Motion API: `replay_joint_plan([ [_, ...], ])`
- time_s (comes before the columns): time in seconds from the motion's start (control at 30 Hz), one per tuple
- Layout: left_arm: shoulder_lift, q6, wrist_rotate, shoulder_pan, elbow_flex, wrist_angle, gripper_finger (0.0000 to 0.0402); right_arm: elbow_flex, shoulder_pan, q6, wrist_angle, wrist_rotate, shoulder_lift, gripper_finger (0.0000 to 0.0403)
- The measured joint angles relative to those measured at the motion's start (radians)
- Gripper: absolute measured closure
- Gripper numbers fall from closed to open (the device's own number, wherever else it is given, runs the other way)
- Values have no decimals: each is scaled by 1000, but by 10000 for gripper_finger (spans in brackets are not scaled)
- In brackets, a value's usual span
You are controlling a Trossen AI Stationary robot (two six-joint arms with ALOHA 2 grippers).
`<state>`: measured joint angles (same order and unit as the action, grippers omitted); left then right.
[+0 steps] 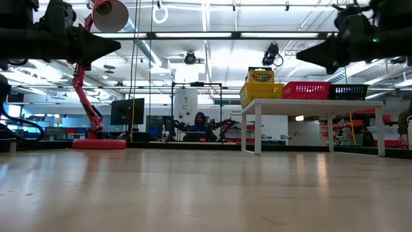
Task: Pick & Place Office Desk Supplies
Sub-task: Return to Home Position
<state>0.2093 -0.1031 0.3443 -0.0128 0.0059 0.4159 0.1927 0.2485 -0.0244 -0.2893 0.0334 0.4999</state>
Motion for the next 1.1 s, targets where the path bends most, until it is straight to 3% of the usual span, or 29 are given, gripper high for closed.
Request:
replay_joint_plan([
  [0.3, -200, 7, -10, -2, 0, -168, 393, -168, 0, -24, 37, -19, -302, 399],
  [0.53, -209, 45, -65, 1, 0, -251, 393, -184, 0, -8, 216, -40, -489, 399],
  [0.7, -209, 85, -160, 46, 0, -292, 396, -184, 0, -7, 265, -69, -495, 399],
  [1.1, -209, 115, -386, 301, 0, -293, 395, -184, 0, 12, 277, -73, -499, 401],
])
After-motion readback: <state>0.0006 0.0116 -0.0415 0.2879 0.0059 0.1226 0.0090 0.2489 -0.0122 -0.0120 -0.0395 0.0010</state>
